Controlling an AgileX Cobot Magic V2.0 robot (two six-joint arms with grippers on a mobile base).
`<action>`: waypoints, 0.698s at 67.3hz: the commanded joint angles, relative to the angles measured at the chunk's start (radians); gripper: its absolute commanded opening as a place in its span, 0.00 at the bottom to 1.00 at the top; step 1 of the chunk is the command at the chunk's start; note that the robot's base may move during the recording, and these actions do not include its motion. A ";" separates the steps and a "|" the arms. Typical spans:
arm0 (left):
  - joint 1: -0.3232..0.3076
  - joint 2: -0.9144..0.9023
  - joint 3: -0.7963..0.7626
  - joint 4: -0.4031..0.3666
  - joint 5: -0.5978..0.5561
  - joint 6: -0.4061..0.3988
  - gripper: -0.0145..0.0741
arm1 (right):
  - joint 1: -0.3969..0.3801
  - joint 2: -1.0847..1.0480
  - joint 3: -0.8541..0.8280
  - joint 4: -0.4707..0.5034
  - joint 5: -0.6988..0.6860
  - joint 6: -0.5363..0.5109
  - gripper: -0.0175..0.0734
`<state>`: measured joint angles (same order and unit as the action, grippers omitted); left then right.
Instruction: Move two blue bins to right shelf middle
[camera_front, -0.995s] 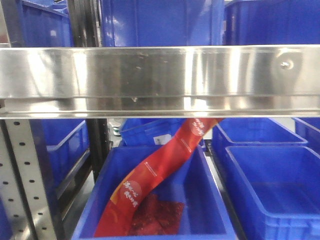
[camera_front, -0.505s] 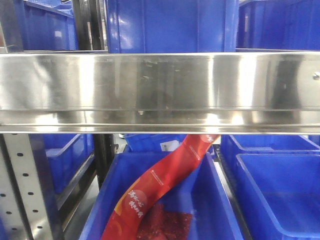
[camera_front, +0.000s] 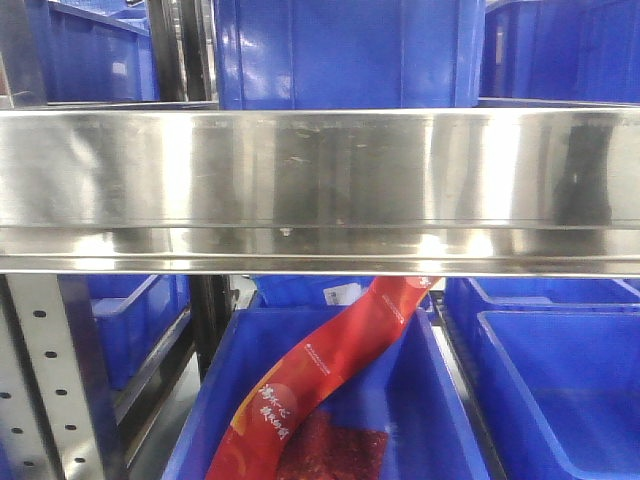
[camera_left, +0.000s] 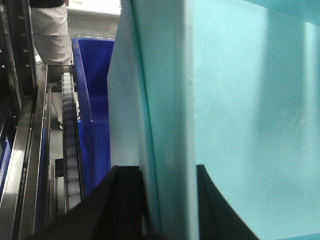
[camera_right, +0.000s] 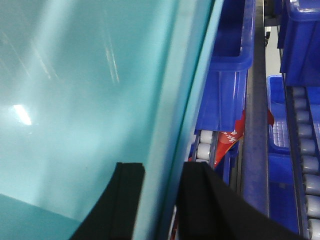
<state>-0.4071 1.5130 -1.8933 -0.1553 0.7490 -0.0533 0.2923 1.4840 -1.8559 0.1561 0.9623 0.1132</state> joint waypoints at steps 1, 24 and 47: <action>-0.006 -0.029 -0.024 -0.076 -0.109 -0.003 0.04 | -0.003 -0.007 -0.009 -0.004 -0.059 -0.015 0.01; -0.006 -0.029 -0.024 -0.076 -0.109 -0.003 0.04 | -0.003 -0.007 -0.009 -0.004 -0.059 -0.015 0.01; -0.006 -0.029 -0.024 -0.076 -0.109 -0.003 0.04 | -0.003 -0.007 -0.009 -0.004 -0.059 -0.015 0.01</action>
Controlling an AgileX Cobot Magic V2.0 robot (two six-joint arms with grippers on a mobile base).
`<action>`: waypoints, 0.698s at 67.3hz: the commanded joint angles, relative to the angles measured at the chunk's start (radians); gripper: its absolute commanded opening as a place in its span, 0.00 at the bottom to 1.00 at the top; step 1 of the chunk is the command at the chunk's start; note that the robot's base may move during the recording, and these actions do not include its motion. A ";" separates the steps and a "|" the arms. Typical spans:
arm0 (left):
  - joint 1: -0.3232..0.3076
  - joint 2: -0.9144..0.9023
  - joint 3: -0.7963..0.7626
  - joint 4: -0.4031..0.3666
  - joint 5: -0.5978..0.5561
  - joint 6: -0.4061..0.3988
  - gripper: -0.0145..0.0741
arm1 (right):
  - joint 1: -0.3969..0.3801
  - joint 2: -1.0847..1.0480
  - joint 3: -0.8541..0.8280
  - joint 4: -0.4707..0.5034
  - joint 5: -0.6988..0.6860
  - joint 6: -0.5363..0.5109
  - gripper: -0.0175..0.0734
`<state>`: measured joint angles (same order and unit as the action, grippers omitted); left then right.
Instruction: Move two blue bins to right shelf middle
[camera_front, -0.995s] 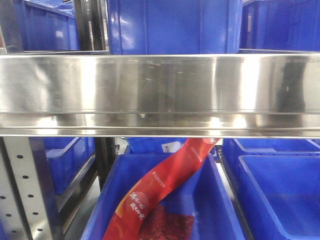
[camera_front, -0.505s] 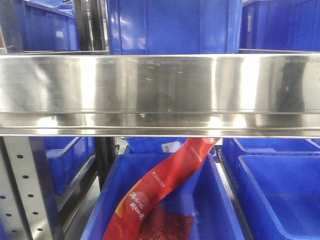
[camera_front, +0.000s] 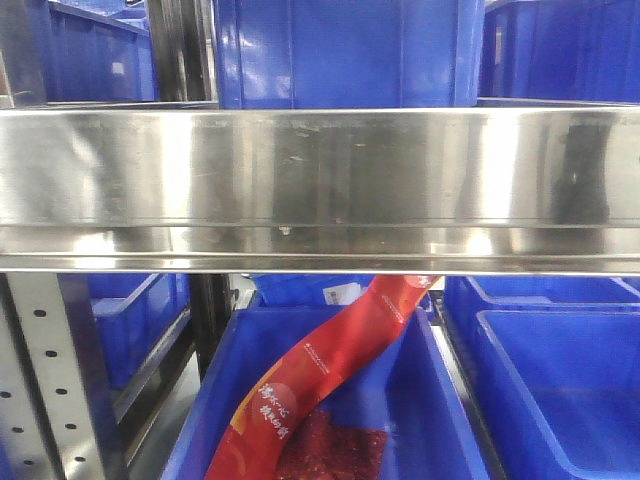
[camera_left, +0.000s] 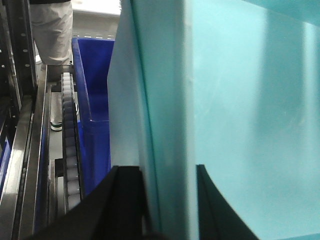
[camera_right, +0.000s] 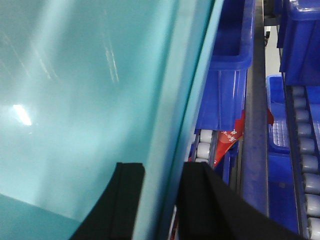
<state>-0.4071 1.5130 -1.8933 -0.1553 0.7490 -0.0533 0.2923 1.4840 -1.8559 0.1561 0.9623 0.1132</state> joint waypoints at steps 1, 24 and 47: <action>-0.006 -0.029 -0.024 -0.076 -0.109 -0.003 0.04 | -0.003 -0.007 -0.009 -0.004 -0.059 -0.015 0.01; -0.006 -0.018 -0.024 -0.086 0.074 -0.002 0.04 | -0.003 0.007 -0.009 -0.020 0.062 -0.017 0.01; -0.006 0.114 -0.024 -0.068 0.356 0.000 0.04 | -0.003 0.105 0.007 -0.057 0.178 -0.048 0.01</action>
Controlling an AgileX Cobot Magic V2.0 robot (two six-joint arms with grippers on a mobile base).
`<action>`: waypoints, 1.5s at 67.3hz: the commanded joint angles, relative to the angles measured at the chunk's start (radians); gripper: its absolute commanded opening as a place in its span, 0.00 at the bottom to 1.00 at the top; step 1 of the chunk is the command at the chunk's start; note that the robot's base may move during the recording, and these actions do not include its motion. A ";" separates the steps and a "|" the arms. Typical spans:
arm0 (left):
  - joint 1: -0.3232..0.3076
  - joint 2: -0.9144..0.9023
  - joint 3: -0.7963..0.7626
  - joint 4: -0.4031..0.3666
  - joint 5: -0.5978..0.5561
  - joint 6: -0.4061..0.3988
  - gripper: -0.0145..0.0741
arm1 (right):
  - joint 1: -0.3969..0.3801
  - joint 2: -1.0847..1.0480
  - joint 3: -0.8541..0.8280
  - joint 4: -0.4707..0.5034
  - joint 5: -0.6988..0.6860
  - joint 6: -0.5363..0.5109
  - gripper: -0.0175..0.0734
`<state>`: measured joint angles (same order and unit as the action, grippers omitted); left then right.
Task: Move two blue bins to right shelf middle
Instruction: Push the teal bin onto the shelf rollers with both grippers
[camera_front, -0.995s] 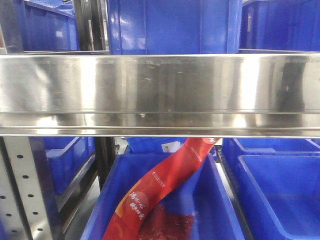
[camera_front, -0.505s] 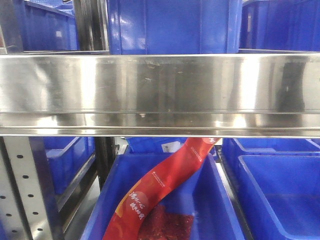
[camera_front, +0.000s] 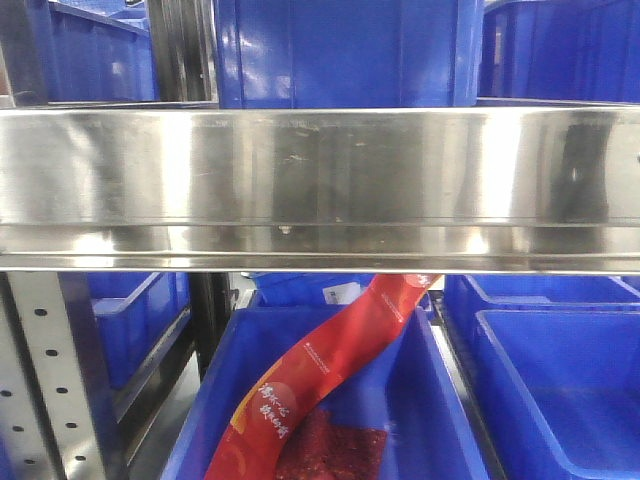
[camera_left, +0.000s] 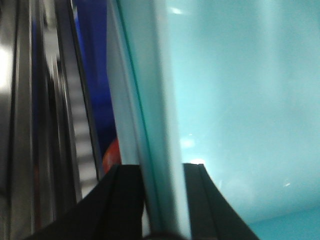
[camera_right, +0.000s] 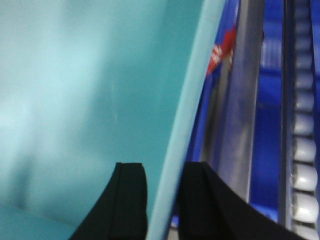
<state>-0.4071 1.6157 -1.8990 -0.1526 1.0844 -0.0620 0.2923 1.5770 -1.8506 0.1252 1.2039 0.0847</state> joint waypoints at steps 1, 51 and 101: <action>-0.006 0.017 -0.019 -0.068 0.027 0.009 0.04 | -0.003 0.017 0.006 -0.026 -0.061 -0.024 0.01; -0.006 0.096 0.084 -0.021 0.060 0.028 0.59 | -0.003 0.055 0.205 -0.075 -0.167 -0.024 0.18; -0.006 -0.191 0.106 0.025 0.041 0.032 0.39 | -0.003 -0.223 0.253 -0.125 -0.190 -0.024 0.29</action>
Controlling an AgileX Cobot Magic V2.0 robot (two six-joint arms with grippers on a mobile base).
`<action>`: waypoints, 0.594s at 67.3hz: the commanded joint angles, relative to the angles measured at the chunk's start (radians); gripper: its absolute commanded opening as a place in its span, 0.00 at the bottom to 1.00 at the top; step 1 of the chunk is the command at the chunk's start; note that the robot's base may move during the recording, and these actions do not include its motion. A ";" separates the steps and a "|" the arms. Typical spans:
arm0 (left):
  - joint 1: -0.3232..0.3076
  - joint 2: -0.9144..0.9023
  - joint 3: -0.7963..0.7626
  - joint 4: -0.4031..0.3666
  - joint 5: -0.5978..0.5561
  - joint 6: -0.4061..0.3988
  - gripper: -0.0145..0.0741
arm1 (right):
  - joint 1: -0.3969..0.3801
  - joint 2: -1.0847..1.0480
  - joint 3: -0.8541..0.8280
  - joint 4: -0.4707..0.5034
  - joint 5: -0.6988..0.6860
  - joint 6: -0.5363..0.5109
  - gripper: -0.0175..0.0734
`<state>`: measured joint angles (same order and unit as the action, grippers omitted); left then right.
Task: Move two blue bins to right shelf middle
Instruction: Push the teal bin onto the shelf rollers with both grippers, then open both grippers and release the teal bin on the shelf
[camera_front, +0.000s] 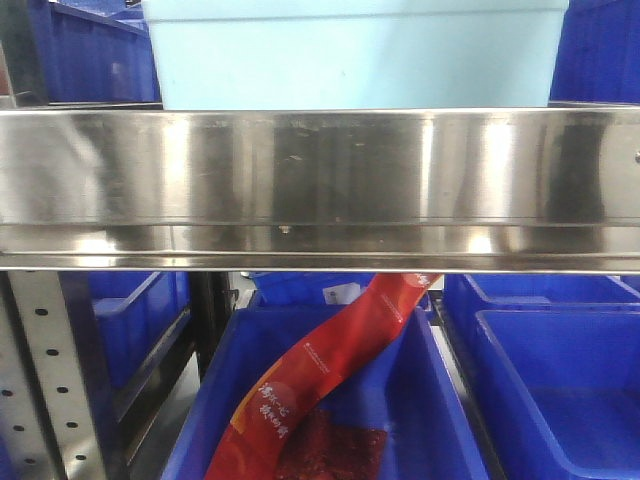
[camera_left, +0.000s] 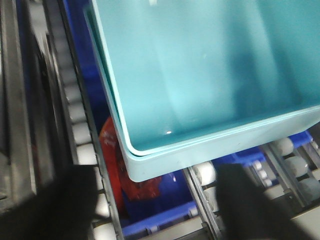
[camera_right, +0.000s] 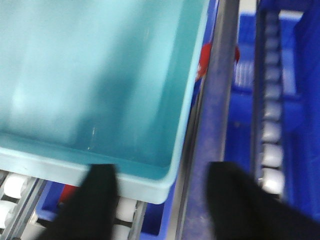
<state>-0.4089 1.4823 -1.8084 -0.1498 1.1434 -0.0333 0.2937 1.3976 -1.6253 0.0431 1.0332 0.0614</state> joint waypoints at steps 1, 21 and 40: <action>-0.005 -0.066 0.023 0.026 -0.022 0.003 0.35 | -0.004 -0.056 0.036 -0.043 -0.021 0.000 0.26; -0.005 -0.375 0.459 0.088 -0.274 0.003 0.04 | -0.004 -0.270 0.414 -0.073 -0.204 0.000 0.02; -0.005 -0.692 0.961 0.109 -0.595 -0.063 0.04 | -0.004 -0.504 0.849 -0.073 -0.475 0.000 0.02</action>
<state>-0.4089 0.8798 -0.9760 -0.0438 0.6732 -0.0806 0.2937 0.9611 -0.8668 -0.0155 0.6550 0.0637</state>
